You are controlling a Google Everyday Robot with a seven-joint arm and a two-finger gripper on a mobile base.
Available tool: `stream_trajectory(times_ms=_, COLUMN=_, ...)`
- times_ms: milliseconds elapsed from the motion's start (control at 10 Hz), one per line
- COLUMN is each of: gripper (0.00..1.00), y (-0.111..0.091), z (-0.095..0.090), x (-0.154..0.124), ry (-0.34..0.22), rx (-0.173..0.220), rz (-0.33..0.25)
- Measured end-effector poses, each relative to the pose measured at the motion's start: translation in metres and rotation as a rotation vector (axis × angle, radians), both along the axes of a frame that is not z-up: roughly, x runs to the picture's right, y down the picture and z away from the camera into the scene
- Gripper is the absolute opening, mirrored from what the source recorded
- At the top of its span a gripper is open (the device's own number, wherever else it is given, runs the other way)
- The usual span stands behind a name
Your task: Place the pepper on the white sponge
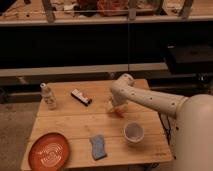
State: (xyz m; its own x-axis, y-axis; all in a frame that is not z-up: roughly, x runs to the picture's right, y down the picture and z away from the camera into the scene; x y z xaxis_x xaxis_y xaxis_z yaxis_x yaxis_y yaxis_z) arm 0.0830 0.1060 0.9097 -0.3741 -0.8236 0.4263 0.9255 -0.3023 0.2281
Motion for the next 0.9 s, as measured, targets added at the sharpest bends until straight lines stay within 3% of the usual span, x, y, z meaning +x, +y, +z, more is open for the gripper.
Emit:
stream_trajectory(times_ms=400, gripper=0.32, y=0.012, z=0.017, x=-0.004, ry=-0.003, rx=-0.050, rz=-0.012)
stream_trajectory(times_ms=700, gripper=0.03, y=0.013, z=0.015, x=-0.005, ry=-0.001, rx=-0.060, rz=-0.017)
stream_trajectory(times_ms=900, gripper=0.00, y=0.013, z=0.014, x=-0.004, ry=0.001, rx=-0.063, rz=-0.020)
